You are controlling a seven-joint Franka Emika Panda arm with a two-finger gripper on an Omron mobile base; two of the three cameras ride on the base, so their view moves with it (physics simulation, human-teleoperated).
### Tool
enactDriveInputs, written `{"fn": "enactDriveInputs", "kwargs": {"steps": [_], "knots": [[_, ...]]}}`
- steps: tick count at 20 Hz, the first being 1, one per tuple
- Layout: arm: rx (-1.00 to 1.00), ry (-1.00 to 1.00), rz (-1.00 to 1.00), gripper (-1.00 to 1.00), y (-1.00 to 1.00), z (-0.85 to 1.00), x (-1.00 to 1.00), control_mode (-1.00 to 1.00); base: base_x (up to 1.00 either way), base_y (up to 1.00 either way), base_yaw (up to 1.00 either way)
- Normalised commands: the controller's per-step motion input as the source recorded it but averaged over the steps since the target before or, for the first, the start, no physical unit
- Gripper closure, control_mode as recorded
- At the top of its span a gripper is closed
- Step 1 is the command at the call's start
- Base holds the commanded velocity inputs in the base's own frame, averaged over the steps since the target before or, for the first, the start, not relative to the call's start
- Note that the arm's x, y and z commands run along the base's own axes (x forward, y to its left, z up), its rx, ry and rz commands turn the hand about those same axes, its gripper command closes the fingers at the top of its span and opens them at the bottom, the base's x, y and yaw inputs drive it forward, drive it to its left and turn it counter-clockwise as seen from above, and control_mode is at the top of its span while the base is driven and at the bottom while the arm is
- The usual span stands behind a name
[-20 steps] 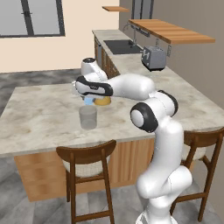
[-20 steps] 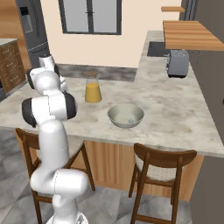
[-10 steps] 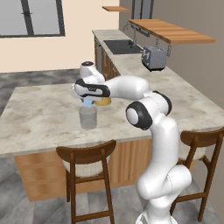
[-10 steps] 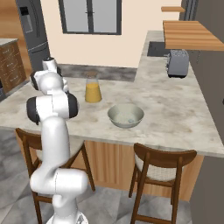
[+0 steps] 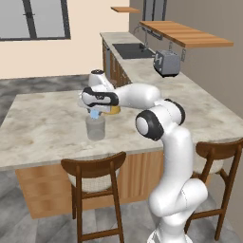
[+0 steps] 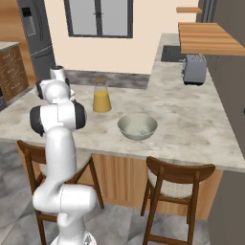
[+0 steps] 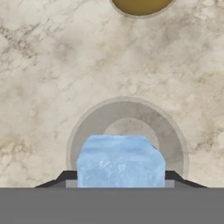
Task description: There are two ice cubes in the ice bowl. Place both ice cubes in the glass cup.
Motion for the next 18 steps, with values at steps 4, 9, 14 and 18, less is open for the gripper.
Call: {"fn": "enactDriveInputs", "kwargs": {"steps": [4, 9, 14, 18], "knots": [[0.01, 0.0, 0.0, 1.0, 0.0, -0.23, 0.06, -1.0, 0.0, 0.0, 0.0], [0.0, 0.0, 0.0, 1.0, 0.0, -0.14, 0.12, -1.0, 0.0, 0.0, 0.0], [0.0, 0.0, 0.0, 1.0, 0.0, 0.0, 0.25, -1.0, 0.0, 0.0, 0.0], [0.0, 0.0, 0.0, 1.0, 0.0, 0.0, 0.26, -1.0, 0.0, 0.0, 0.0]]}}
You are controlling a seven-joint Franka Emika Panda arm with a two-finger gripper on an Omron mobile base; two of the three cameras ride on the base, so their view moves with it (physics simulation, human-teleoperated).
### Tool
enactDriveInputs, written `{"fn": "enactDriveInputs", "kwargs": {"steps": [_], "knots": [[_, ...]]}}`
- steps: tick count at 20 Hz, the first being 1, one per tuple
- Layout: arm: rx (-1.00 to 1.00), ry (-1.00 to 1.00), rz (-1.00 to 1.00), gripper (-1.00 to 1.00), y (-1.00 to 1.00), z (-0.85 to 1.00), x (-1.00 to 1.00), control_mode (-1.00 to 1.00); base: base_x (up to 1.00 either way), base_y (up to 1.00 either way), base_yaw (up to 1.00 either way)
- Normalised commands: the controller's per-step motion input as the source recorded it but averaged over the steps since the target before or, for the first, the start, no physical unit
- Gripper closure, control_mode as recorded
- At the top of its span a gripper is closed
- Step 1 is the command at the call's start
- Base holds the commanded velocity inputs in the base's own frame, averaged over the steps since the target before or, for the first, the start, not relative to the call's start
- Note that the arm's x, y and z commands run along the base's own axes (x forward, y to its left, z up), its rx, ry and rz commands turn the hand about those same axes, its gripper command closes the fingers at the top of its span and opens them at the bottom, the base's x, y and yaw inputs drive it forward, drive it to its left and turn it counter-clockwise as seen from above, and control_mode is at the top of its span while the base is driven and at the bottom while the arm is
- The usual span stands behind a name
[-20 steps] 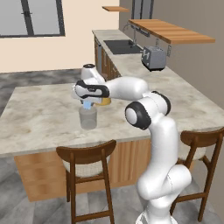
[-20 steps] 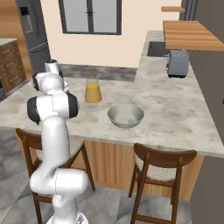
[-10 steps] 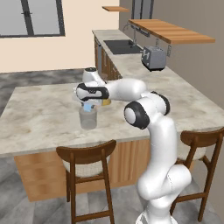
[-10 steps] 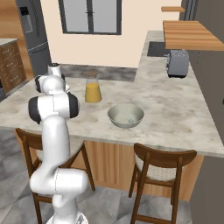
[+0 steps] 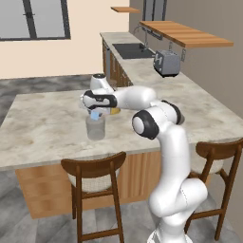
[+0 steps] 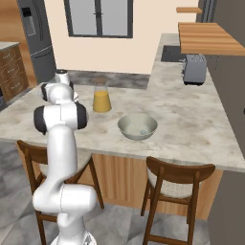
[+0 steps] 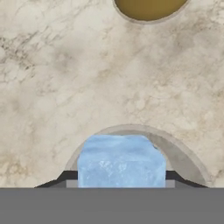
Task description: There are two ice cubes in the ice bowl. Place both ice cubes in the glass cup.
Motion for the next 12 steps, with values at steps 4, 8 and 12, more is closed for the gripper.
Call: {"fn": "enactDriveInputs", "kwargs": {"steps": [4, 8, 12], "knots": [[0.0, 0.02, 0.0, 1.0, 0.0, -0.08, 0.07, -1.0, 0.0, 0.0, 0.0], [0.0, 0.02, 0.01, 1.0, 0.0, -0.09, 0.0, -1.0, 0.0, 0.0, 0.0], [0.0, 0.0, 0.02, 1.0, 0.0, 0.0, -0.18, -1.0, 0.0, 0.0, 0.0]]}}
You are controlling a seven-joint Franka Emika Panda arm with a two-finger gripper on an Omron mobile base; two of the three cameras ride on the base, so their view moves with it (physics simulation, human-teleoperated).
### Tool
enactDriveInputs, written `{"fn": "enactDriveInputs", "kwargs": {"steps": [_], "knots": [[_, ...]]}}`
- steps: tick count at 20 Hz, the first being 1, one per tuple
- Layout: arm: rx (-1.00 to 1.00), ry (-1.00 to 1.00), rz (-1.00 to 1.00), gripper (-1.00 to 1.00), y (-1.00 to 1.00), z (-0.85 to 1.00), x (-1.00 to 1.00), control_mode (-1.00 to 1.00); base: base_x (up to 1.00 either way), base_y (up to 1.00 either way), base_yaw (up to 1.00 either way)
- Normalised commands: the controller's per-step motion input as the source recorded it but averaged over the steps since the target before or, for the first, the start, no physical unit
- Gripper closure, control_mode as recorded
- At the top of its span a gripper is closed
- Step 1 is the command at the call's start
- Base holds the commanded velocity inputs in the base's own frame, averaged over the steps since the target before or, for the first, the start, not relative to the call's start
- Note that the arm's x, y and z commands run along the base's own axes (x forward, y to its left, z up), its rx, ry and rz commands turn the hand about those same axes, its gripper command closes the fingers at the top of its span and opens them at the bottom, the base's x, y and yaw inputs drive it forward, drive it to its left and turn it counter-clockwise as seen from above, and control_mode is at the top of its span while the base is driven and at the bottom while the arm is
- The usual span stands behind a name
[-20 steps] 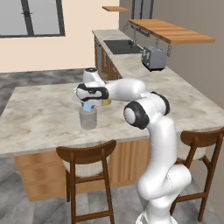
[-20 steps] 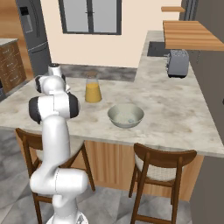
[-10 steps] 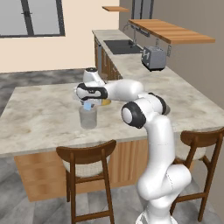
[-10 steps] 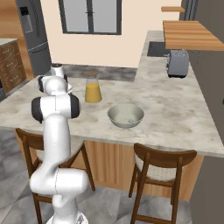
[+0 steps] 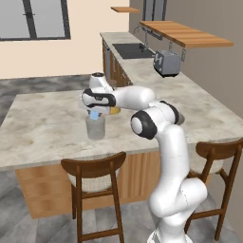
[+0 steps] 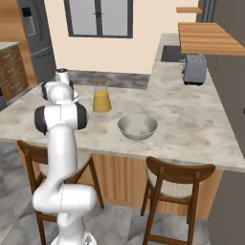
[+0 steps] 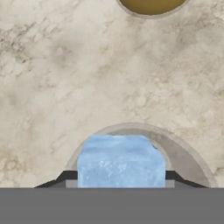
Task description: There are two ice cubes in the ice bowl. Place both ice cubes in the glass cup.
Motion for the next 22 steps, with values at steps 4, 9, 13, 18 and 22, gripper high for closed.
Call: {"fn": "enactDriveInputs", "kwargs": {"steps": [4, 9, 13, 18, 22], "knots": [[0.0, 0.0, 0.02, 1.0, 0.0, 0.0, -0.26, -1.0, 0.0, 0.0, 0.0], [0.0, -0.01, 0.03, 1.0, -0.01, 0.0, -0.28, -1.0, 0.0, 0.0, 0.0], [0.0, -0.03, 0.05, 1.0, -0.02, -0.01, -0.26, -1.0, 0.0, 0.0, 0.0], [0.0, -0.07, 0.05, 1.0, -0.09, -0.01, 0.0, -1.0, 0.0, 0.0, 0.0], [0.0, -0.02, 0.05, 1.0, -0.04, -0.03, 0.0, -1.0, 0.0, 0.0, 0.0]]}}
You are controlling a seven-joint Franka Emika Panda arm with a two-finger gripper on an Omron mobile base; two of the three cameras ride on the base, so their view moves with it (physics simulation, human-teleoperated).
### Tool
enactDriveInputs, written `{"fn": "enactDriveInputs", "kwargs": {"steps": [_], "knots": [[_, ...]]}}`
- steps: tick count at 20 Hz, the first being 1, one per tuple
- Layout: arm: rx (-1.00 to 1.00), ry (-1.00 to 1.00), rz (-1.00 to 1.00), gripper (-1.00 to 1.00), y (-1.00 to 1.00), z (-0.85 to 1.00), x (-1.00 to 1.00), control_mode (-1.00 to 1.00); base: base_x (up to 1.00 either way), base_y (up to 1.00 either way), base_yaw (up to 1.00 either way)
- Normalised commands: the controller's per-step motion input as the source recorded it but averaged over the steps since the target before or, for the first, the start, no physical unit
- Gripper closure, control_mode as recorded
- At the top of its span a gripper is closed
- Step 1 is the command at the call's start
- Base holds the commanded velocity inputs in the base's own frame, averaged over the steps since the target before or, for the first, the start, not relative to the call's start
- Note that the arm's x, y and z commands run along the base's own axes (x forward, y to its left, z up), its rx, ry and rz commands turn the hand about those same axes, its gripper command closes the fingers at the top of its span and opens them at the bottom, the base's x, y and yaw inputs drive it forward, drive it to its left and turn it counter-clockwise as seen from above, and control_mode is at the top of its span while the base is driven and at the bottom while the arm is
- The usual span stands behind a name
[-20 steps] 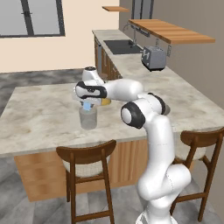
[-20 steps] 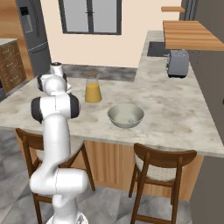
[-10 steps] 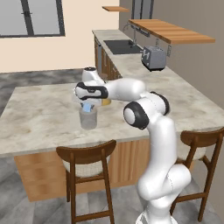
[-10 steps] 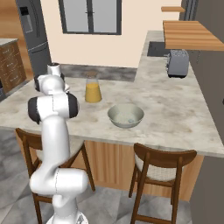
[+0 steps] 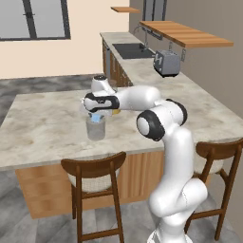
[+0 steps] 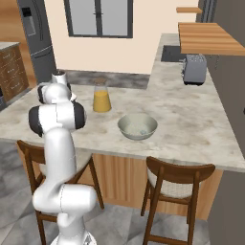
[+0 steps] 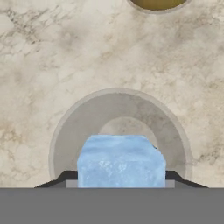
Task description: There are two ice cubes in the ice bowl. Place both ice cubes in the glass cup.
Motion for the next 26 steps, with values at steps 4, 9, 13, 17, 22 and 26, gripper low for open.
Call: {"fn": "enactDriveInputs", "kwargs": {"steps": [4, 9, 13, 17, 22, 26], "knots": [[0.0, 0.0, 0.04, -1.0, 0.0, 0.0, 0.0, -1.0, 0.0, 0.0, 0.0], [0.01, -0.01, 0.01, -1.0, -0.06, 0.19, 0.0, -1.0, 0.0, 0.0, 0.0], [0.05, 0.0, 0.01, -1.0, -0.13, 0.56, -0.01, -1.0, 0.0, 0.0, 0.0], [0.04, 0.0, 0.01, -1.0, -0.55, 0.32, -0.39, -1.0, 0.0, 0.0, 0.0], [0.02, 0.0, 0.05, -1.0, -1.0, 0.0, -0.85, -1.0, 0.0, 0.0, 0.0], [0.04, 0.0, 0.06, -1.0, -1.0, 0.05, -1.0, -1.0, 0.0, 0.0, 0.0]]}}
